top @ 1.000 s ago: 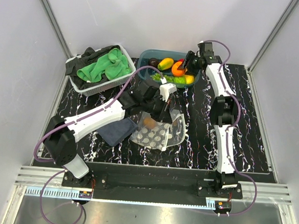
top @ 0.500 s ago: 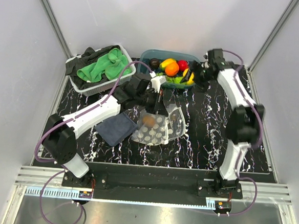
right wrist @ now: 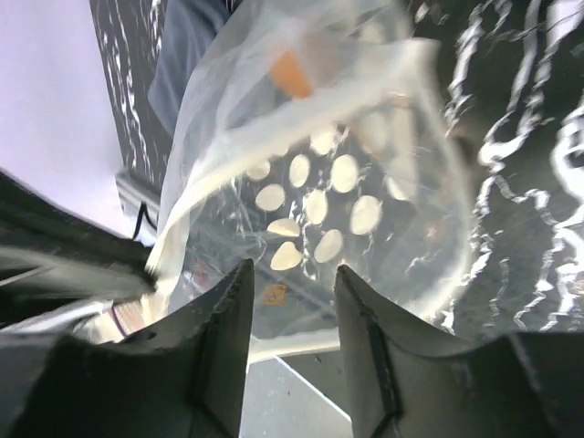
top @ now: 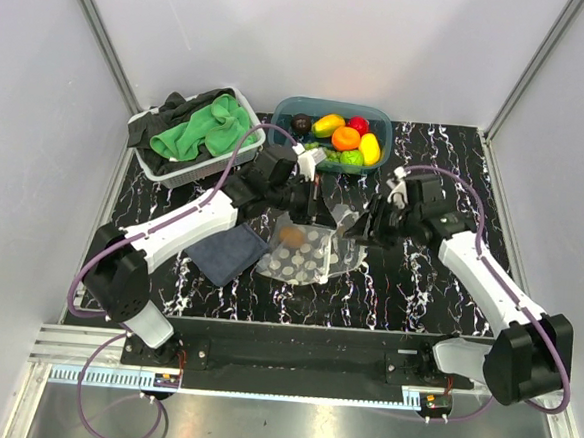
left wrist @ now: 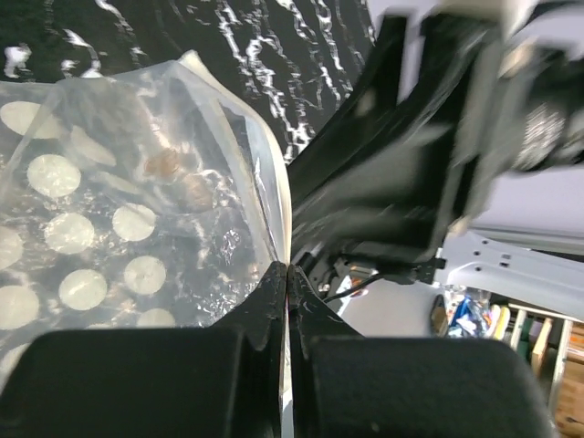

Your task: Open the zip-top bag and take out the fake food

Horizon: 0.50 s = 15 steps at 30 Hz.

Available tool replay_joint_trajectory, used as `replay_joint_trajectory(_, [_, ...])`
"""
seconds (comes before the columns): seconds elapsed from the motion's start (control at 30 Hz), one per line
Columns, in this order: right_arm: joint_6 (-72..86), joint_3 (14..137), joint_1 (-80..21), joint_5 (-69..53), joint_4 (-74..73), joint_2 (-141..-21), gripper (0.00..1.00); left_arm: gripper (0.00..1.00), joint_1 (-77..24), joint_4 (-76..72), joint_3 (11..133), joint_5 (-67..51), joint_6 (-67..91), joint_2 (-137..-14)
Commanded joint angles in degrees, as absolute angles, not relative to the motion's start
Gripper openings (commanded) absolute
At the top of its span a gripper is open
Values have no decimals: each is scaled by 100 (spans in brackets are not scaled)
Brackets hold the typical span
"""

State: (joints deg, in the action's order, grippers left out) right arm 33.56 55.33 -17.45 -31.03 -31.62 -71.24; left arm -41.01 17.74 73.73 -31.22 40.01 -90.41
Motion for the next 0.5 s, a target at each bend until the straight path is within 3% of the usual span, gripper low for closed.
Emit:
replay_joint_trajectory(0.0, [3970, 4986, -2021, -3216, -2164, -6890, 45, 0, -4350, 1214, 7541, -3146, 4420, -8885])
replay_joint_trajectory(0.2, [4867, 4238, -2074, -3278, -977, -7005, 39, 0, -4579, 1169, 7629, -3129, 4658, -8912])
replay_joint_trajectory(0.47, [5456, 3588, -2074, -3269, -142, -7207, 37, 0, -4833, 1011, 7795, -2909, 5027, -9123])
